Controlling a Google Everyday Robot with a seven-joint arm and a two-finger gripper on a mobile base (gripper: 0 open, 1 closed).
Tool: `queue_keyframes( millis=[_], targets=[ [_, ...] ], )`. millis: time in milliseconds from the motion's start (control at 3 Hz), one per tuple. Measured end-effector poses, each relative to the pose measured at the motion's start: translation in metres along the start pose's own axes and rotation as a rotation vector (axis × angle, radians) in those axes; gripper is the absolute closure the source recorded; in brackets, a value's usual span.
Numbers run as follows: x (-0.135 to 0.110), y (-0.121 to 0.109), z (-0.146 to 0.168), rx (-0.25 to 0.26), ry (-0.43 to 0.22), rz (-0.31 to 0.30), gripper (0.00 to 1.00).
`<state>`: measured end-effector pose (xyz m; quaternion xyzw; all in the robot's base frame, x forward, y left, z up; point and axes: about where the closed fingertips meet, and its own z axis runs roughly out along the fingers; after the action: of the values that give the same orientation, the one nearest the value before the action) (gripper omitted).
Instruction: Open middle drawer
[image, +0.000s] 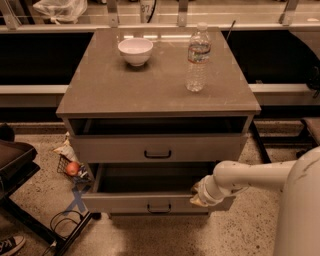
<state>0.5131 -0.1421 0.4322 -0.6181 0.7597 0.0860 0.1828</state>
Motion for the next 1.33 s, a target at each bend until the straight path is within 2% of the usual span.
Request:
queue_keyframes(
  millis=[333,667,1333],
  targets=[
    [0.0,0.0,0.0,0.0,0.0,0.0,1.0],
    [0.008,0.022,0.004,-0.058,0.001,0.029,1.0],
    [0.004,0.021,-0.005,-0.059,0.001,0.029,1.0]
  ],
)
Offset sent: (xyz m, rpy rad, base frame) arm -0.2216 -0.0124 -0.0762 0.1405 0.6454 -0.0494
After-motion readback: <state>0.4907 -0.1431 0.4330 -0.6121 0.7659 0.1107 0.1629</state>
